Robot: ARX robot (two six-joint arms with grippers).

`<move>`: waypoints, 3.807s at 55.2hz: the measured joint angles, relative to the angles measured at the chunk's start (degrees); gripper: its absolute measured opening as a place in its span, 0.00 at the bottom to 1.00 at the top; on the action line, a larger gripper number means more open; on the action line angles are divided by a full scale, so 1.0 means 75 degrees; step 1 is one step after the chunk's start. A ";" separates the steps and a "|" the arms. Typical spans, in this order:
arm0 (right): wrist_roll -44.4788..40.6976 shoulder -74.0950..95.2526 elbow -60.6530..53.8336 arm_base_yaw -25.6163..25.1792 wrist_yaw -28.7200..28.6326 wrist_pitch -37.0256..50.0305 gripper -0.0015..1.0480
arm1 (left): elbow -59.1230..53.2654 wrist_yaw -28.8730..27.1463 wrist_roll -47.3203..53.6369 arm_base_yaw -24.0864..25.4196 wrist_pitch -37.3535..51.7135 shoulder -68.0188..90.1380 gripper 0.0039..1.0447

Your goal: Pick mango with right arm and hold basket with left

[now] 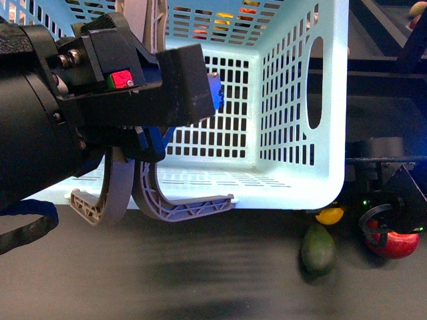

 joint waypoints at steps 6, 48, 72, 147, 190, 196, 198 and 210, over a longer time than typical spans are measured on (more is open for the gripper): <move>0.0012 0.0003 0.0000 -0.0041 0.0029 0.0003 0.75 | 0.0000 0.0000 0.0000 0.0000 0.0000 0.0000 0.08; 0.0877 -0.2282 -0.1848 -0.0676 -0.0682 0.0583 0.54 | 0.0000 0.0000 0.0000 0.0000 0.0000 0.0000 0.08; 0.1647 -0.5534 -0.3532 -0.1011 -0.1609 0.0358 0.54 | 0.0000 -0.0006 0.0000 0.0000 0.0000 0.0000 0.08; 0.2060 -0.8242 -0.2932 0.2830 -0.0825 -0.1113 0.85 | 0.0000 -0.0003 0.0000 0.0000 0.0000 0.0000 0.08; 0.1953 -1.6221 -0.7350 0.0866 0.0918 -0.3812 0.92 | -0.0058 0.0020 -0.0009 -0.0006 0.0000 0.0073 0.08; 0.1953 -1.7716 -0.7694 0.1291 0.1626 -0.4998 0.92 | -0.0058 0.0006 -0.0006 -0.0006 0.0000 0.0073 0.08; 0.1953 -1.7981 -0.7737 0.1384 0.1746 -0.5199 0.92 | -0.0058 0.0003 -0.0006 -0.0006 0.0000 0.0073 0.08; 0.1955 -1.8299 -0.7764 0.1492 0.1810 -0.5307 0.92 | -0.0058 -0.0020 -0.0003 -0.0006 0.0000 0.0073 0.08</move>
